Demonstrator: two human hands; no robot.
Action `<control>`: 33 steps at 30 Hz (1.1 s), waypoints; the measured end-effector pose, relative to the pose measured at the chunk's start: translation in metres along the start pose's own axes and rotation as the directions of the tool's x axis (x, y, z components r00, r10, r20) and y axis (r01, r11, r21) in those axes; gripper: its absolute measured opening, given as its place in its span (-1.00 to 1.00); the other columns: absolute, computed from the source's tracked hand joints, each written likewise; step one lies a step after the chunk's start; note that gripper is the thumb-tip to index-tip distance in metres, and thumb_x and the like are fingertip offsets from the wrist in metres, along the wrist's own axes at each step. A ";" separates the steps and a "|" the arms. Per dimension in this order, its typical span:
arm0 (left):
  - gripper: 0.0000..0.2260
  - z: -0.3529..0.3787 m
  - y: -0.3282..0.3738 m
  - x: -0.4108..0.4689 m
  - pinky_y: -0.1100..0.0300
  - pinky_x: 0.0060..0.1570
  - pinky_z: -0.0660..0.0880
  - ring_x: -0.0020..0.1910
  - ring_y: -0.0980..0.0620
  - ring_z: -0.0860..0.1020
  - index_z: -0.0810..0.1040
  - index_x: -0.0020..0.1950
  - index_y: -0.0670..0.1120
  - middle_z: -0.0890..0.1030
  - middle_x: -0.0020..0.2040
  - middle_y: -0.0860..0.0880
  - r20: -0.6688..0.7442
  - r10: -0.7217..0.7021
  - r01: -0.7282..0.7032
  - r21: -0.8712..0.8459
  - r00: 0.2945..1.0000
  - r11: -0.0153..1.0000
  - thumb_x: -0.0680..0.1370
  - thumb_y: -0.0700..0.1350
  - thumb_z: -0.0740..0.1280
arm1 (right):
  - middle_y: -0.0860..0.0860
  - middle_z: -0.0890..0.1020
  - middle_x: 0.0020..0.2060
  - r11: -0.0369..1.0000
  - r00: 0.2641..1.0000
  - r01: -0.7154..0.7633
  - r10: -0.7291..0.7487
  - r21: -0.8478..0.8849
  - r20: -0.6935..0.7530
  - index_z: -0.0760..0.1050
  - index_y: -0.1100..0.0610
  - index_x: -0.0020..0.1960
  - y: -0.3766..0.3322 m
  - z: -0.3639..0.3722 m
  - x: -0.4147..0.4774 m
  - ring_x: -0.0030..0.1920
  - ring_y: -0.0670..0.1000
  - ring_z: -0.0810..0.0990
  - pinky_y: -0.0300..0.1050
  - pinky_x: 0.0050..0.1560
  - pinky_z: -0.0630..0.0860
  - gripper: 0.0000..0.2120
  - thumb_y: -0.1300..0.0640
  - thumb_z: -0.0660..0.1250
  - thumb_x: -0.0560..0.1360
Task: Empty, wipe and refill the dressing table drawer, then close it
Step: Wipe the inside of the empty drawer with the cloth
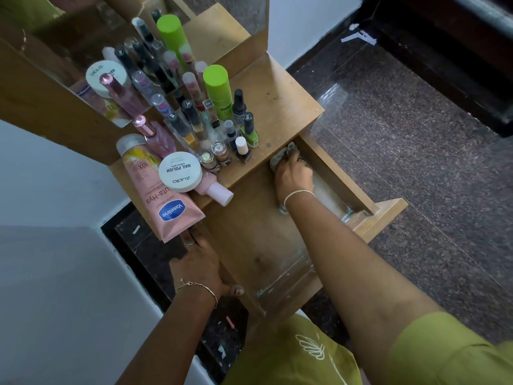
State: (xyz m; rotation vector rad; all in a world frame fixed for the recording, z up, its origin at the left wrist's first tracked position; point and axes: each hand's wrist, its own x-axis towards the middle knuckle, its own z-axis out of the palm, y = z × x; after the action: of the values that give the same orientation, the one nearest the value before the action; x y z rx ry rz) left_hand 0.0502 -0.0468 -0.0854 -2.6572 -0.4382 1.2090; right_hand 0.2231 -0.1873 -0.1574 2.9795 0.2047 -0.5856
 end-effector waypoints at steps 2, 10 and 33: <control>0.28 0.000 -0.001 0.000 0.02 0.18 0.42 0.27 -0.09 0.50 -0.16 0.39 -0.27 -0.01 0.51 -0.32 -0.008 0.009 -0.009 -0.015 1.000 1.000 0.07 0.49 0.40 | 0.22 0.35 0.29 0.999 1.000 0.013 -0.013 -0.040 -0.004 0.33 0.26 0.39 0.003 0.002 -0.002 0.09 0.17 0.53 -0.05 -0.23 0.35 -0.63 0.28 0.01 0.61; 0.30 0.007 -0.003 0.000 0.02 0.16 0.42 0.26 -0.08 0.50 -0.15 0.40 -0.28 0.09 0.50 -0.27 -0.033 0.012 -0.016 -0.108 0.999 0.994 0.04 0.43 0.47 | 0.16 0.40 0.21 0.991 0.999 -0.039 0.041 -0.131 0.013 0.39 0.22 0.28 0.049 0.027 -0.068 0.04 0.06 0.55 -0.08 -0.13 0.51 -0.69 0.19 0.04 0.61; 0.35 0.004 -0.001 0.001 -0.03 0.23 0.37 0.34 -0.10 0.42 -0.23 0.43 -0.36 0.01 0.51 -0.32 -0.011 0.030 -0.031 -0.094 0.999 0.995 0.08 0.38 0.51 | 0.13 0.40 0.23 0.907 0.906 0.413 -0.400 -0.085 0.136 0.51 0.16 0.22 -0.036 0.042 -0.133 0.03 0.16 0.52 0.03 -0.08 0.51 -0.73 0.13 0.16 0.59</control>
State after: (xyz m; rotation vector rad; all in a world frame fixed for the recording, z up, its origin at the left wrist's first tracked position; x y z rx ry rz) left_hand 0.0472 -0.0453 -0.0883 -2.7575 -0.4652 1.2122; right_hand 0.0798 -0.1716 -0.1481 2.7905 0.8360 -0.7547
